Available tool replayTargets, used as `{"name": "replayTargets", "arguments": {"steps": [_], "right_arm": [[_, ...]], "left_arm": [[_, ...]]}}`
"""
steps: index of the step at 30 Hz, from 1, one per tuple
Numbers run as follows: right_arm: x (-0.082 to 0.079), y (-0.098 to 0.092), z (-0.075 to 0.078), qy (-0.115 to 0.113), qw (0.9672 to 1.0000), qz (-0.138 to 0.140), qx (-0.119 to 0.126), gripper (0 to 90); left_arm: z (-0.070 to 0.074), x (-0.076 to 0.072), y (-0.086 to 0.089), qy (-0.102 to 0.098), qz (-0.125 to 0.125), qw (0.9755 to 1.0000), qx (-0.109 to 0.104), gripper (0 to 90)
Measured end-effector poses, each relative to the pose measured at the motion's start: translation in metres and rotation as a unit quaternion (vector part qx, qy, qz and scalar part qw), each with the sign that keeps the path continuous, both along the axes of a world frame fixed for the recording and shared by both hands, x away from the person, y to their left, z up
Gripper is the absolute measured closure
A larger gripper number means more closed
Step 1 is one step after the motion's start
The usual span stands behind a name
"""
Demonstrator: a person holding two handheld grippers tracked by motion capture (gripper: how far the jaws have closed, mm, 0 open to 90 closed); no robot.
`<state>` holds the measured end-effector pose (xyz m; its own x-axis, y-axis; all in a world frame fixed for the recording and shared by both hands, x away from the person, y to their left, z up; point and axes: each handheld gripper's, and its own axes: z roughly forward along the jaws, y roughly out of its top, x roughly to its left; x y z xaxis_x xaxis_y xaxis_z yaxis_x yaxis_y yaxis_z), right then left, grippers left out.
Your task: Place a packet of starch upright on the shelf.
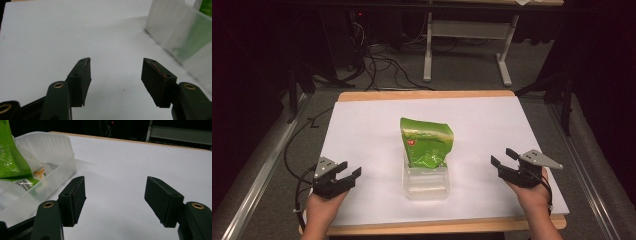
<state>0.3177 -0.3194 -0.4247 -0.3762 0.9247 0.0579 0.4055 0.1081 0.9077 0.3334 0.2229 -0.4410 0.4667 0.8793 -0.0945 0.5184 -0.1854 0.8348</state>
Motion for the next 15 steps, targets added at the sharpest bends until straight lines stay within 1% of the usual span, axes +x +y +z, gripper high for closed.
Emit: {"name": "replayTargets", "arguments": {"steps": [1,2,4,6,7,9,10,13,14,15], "right_arm": [[0.002,0.003,-0.002,0.003,1.0,0.004,-0.005,33.2],[0.004,0.01,-0.004,0.009,0.9998,0.013,-0.012,33.2],[0.004,0.012,-0.004,0.006,0.9997,0.018,-0.015,33.2],[0.003,0.017,-0.003,0.004,0.9996,0.027,-0.012,33.2],[0.002,0.018,-0.003,0.001,0.9994,0.031,-0.014,33.1],[0.002,0.018,-0.003,0.006,0.9993,0.032,-0.018,33.0],[0.002,0.017,-0.003,0.007,0.9992,0.034,-0.019,32.9],[0.002,0.013,-0.003,0.005,0.9994,0.03,-0.014,32.9],[0.001,0.011,-0.002,0.003,0.9995,0.029,-0.009,32.7],[0.001,0.011,-0.002,0.003,0.9995,0.029,-0.009,32.7]], "left_arm": [[-0.001,0.001,-0.002,0.003,-0.003,1.0,0.002,40.0],[-0.002,0.002,-0.005,0.004,-0.006,0.9999,0.007,39.3],[-0.003,0.004,-0.009,0.005,-0.005,0.9998,0.017,39.2],[-0.002,0.003,-0.01,0.006,-0.004,0.9999,0.01,39.1],[-0.001,0.002,-0.009,0.005,-0.002,1.0,0.008,39.2],[-0.001,0.001,-0.008,0.007,0.0,1.0,0.004,39.6],[0.0,0.002,-0.006,0.009,0.003,0.9999,-0.002,39.8],[0.0,0.002,-0.005,0.014,0.011,0.9998,-0.008,39.9],[0.0,0.002,-0.005,0.014,0.011,0.9998,-0.01,39.9],[0.001,0.001,-0.006,0.013,0.01,0.9998,-0.012,39.9]]}}
